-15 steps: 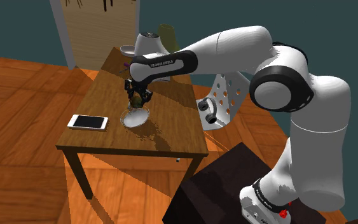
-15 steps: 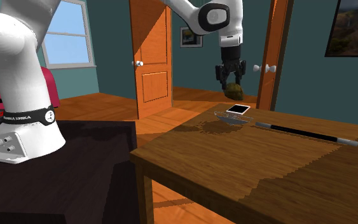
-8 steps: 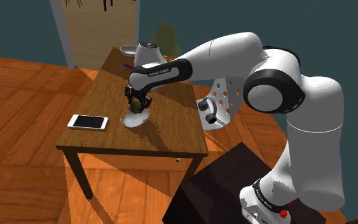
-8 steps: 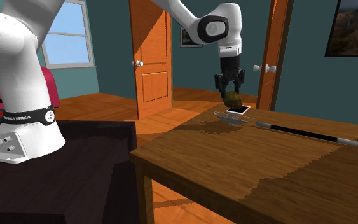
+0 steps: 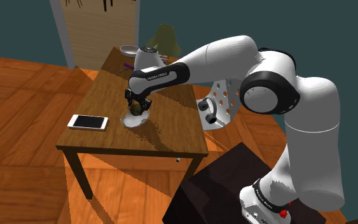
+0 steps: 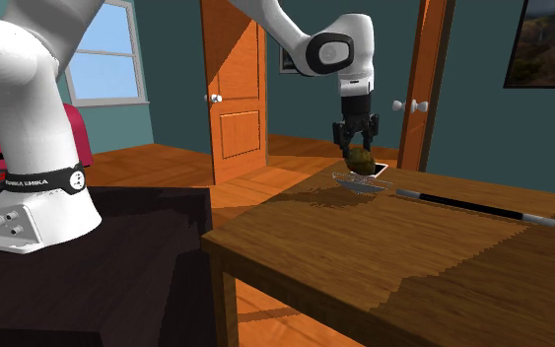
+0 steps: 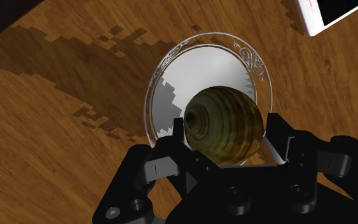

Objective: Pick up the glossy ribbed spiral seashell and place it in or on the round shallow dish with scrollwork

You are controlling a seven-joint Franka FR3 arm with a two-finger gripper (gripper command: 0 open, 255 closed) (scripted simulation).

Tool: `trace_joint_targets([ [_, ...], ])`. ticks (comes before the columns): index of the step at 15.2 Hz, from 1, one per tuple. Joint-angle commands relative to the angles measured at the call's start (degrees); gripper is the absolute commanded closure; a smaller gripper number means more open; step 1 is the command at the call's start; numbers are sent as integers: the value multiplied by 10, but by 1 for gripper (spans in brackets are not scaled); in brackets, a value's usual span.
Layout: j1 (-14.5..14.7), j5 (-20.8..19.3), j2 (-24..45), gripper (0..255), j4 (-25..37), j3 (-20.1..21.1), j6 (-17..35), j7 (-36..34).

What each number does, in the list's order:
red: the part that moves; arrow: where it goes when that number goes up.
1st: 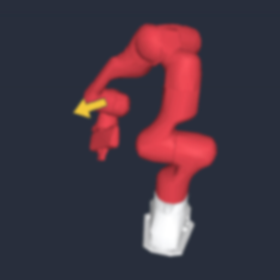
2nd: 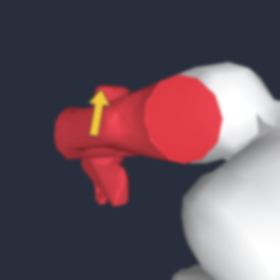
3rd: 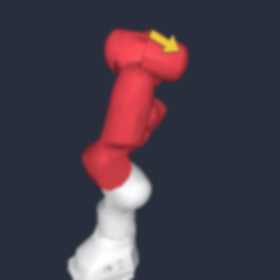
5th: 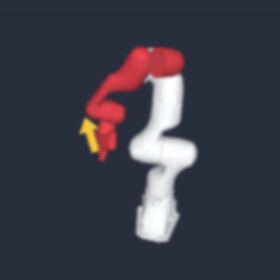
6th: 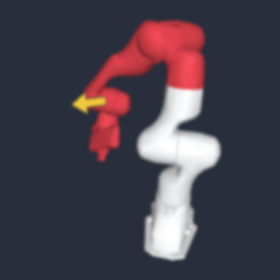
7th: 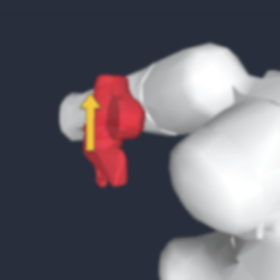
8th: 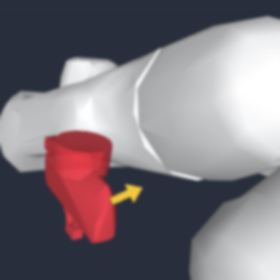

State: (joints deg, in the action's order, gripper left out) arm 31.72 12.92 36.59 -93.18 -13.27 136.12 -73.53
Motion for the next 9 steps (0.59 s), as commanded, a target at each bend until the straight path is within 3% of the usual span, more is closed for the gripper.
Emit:
trace_joint_targets([
  [1,0,0,0,255,0,0,0,0],
  [2,0,0,0,0,0,0,0,0],
  [7,0,0,0,0,0,0,0,0],
  [9,4,-7,-28,0,-5,-6,-22,-4],
])
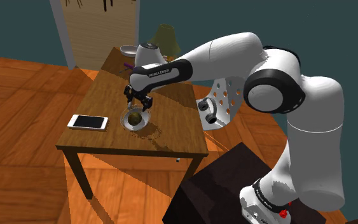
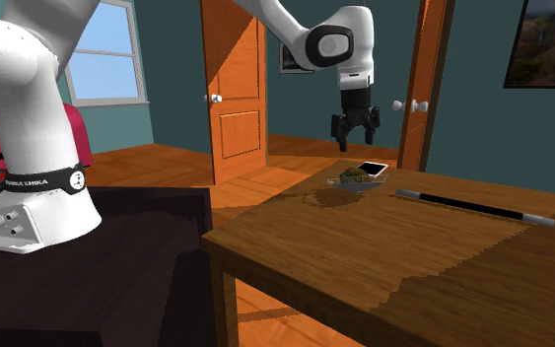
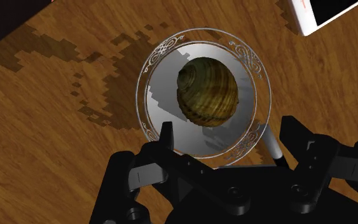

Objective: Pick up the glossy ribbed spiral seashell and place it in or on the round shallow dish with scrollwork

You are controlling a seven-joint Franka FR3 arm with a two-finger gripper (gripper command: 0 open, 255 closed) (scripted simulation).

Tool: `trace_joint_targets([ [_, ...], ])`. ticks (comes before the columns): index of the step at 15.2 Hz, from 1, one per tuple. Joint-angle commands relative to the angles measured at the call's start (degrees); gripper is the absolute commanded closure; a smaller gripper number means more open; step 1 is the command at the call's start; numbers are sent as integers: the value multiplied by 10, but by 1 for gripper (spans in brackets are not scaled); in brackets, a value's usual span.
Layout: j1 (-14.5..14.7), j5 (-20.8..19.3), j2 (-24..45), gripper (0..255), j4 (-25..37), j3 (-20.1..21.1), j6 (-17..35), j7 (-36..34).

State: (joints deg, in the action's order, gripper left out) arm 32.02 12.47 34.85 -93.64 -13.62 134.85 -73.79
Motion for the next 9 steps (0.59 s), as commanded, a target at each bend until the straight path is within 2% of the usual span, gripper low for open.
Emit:
trace_joint_targets([
  [1,3,-6,-24,0,-2,-5,-21,-3],
  [9,5,-9,-34,0,-2,-7,-31,-5],
])
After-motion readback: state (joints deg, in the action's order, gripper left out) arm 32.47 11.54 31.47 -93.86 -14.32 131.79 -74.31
